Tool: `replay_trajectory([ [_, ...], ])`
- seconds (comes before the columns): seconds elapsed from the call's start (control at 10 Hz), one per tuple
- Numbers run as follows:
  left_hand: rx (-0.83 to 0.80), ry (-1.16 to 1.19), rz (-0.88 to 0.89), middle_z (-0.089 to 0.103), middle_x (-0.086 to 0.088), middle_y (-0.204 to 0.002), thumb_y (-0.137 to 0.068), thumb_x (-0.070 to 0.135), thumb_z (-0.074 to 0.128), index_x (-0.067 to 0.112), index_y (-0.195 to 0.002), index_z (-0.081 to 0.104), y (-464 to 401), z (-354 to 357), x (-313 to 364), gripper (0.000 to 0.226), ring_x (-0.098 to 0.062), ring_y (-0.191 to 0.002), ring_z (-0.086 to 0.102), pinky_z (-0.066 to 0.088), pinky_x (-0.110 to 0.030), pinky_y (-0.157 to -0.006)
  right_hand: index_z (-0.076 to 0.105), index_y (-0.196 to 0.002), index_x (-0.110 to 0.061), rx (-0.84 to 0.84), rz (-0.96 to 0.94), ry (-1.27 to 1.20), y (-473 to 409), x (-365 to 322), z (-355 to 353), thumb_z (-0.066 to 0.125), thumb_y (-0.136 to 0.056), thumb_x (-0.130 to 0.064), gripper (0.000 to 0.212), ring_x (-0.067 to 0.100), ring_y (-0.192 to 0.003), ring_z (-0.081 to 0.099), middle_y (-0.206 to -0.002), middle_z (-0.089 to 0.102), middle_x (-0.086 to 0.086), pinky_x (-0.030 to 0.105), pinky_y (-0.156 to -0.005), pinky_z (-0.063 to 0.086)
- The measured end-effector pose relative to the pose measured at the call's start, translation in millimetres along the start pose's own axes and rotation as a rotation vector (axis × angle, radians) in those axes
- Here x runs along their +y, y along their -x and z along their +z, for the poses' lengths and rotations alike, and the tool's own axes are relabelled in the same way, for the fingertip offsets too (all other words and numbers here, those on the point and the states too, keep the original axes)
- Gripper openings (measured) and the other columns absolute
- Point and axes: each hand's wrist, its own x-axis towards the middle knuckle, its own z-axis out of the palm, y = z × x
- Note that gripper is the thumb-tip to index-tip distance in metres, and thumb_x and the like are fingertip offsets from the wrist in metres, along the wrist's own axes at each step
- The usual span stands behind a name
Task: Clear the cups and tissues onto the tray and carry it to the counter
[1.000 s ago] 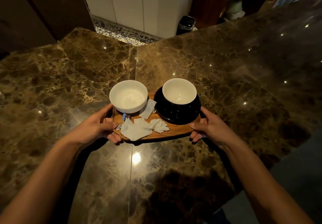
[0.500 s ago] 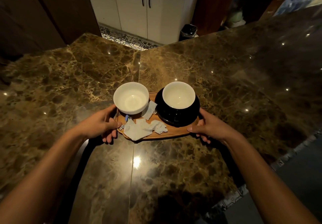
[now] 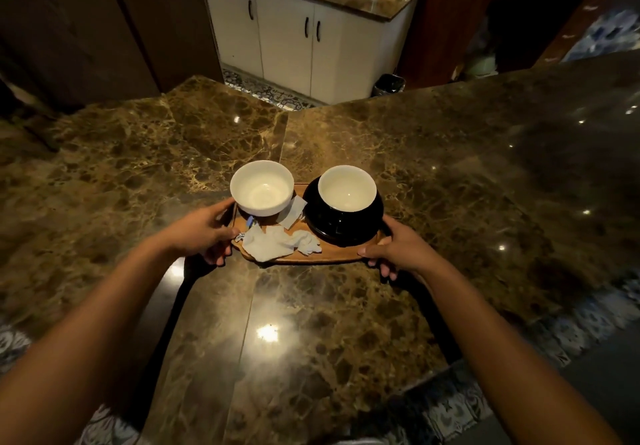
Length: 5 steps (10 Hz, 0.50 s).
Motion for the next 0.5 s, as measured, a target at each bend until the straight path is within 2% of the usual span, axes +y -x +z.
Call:
replay_trajectory([
  [0.1,0.062,-0.208,-0.069,0.076,-0.012,-0.085,-0.104,0.017,0.059,0.031,-0.163,0.014,8,-2,8,0.076,-0.019,-0.059,0.074,0.059,-0.031,-0.055,0.034,-0.150,-0.022,-0.052,0.042,0.047,7,-9,-15,0.077,-0.088,-0.017,0.076,0.019,-0.056,0.065,-0.080,0.075,0.013,0.030,-0.047,0.052],
  [0.2,0.228,-0.297,-0.009,0.075,-0.005,-0.083,-0.102,0.023,0.062,0.019,-0.145,0.050,28,0,9,0.046,-0.016,-0.062,0.074,0.059,-0.031,-0.058,0.059,-0.118,-0.009,-0.008,-0.019,0.112,27,-17,-34,0.072,-0.092,-0.025,0.032,0.018,-0.058,0.067,-0.079,0.072,0.009,0.031,-0.051,0.055],
  [0.3,0.264,-0.213,0.087,0.075,-0.005,-0.078,-0.103,0.024,0.059,0.014,-0.104,0.068,64,21,11,0.014,-0.022,-0.070,0.074,0.058,-0.031,-0.060,0.067,-0.094,-0.008,-0.025,-0.111,0.077,65,-11,-37,0.068,-0.096,-0.025,0.017,0.020,-0.064,0.070,-0.078,0.072,0.011,0.032,-0.056,0.056],
  [0.4,0.093,-0.234,0.214,0.074,0.003,-0.080,-0.103,0.032,0.056,0.028,-0.087,0.071,107,39,14,0.022,-0.014,-0.076,0.071,0.060,-0.037,-0.076,0.065,-0.080,-0.007,-0.103,-0.151,-0.045,104,1,-23,0.063,-0.099,-0.028,0.028,0.022,-0.064,0.067,-0.076,0.071,0.014,0.031,-0.058,0.054],
  [0.5,-0.117,-0.239,0.283,0.069,0.006,-0.072,-0.094,0.067,0.053,0.023,-0.081,0.067,159,67,6,0.048,-0.010,-0.068,0.064,0.055,-0.034,-0.074,0.064,-0.077,0.005,-0.248,-0.125,-0.119,141,19,-10,0.062,-0.096,-0.041,0.050,0.019,-0.063,0.066,-0.075,0.071,0.014,0.028,-0.061,0.054],
])
